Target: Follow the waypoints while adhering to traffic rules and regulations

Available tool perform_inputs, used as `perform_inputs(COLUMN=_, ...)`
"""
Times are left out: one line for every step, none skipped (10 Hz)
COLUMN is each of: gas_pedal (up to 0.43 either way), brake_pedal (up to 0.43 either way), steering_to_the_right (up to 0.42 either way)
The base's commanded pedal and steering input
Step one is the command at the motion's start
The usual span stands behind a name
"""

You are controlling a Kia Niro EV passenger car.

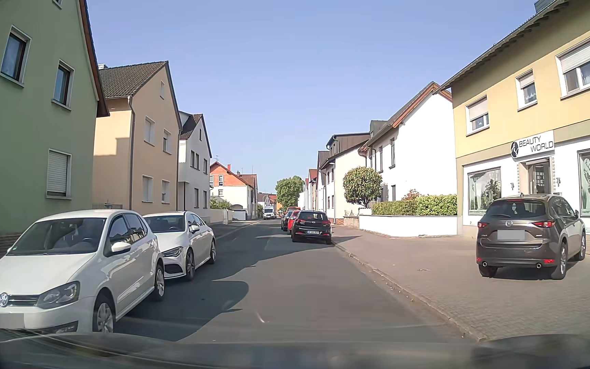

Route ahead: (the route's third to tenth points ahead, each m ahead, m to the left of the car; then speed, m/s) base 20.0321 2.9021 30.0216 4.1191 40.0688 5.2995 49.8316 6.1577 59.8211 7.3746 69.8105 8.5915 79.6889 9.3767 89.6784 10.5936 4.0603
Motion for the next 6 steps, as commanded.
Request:
perform_inputs(gas_pedal=0.138, brake_pedal=0.03, steering_to_the_right=-0.013)
perform_inputs(gas_pedal=0.138, brake_pedal=0.03, steering_to_the_right=-0.022)
perform_inputs(gas_pedal=0.138, brake_pedal=0.03, steering_to_the_right=-0.038)
perform_inputs(gas_pedal=0.138, brake_pedal=0.03, steering_to_the_right=-0.055)
perform_inputs(gas_pedal=0.138, brake_pedal=0.03, steering_to_the_right=-0.068)
perform_inputs(gas_pedal=0.138, brake_pedal=0.03, steering_to_the_right=-0.074)
